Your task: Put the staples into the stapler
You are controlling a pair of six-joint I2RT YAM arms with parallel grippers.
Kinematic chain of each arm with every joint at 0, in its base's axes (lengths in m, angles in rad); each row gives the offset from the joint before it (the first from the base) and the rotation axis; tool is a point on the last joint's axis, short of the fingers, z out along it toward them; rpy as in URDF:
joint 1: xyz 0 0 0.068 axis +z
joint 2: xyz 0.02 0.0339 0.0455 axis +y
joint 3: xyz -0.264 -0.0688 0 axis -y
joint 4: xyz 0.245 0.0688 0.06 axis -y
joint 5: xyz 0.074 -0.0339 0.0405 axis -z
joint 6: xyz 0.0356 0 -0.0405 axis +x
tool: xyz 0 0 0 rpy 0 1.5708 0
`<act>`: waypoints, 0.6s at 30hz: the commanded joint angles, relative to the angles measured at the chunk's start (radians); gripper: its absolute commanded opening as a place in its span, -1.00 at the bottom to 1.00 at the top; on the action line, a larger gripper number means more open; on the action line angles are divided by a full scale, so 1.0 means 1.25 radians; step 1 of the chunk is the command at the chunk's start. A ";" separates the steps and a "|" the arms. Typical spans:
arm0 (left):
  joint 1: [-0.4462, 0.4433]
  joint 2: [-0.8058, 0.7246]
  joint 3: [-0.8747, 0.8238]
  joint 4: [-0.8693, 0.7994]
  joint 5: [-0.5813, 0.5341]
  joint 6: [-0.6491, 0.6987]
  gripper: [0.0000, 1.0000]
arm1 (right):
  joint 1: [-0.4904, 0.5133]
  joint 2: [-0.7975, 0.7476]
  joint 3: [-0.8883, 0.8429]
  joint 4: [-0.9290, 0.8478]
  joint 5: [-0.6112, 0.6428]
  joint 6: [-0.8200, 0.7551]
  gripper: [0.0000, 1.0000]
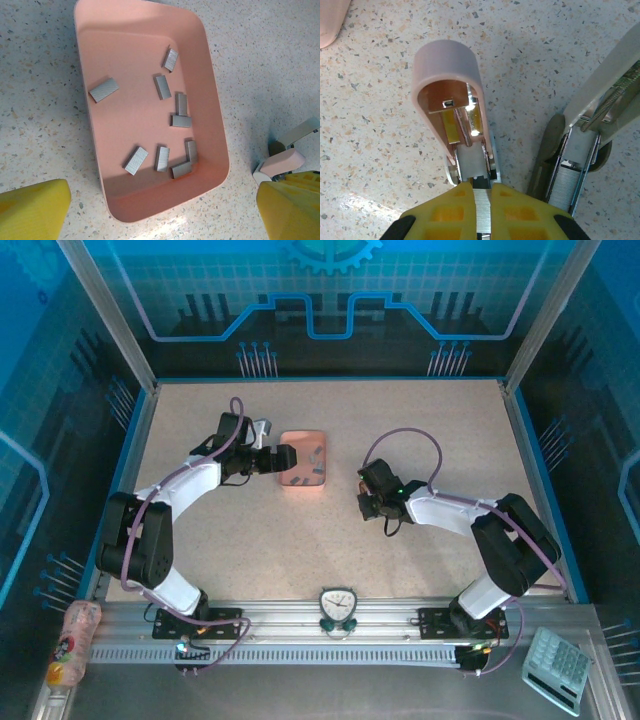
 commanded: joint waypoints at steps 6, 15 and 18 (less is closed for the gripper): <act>0.010 0.006 0.000 0.006 0.019 0.010 0.94 | -0.001 -0.011 -0.032 0.001 -0.007 -0.016 -0.79; 0.010 0.006 0.001 0.008 0.020 0.009 0.93 | 0.003 -0.056 -0.064 0.040 -0.019 -0.026 -0.79; 0.010 0.005 0.000 0.008 0.020 0.009 0.94 | 0.002 -0.064 -0.060 0.039 -0.029 -0.026 -0.78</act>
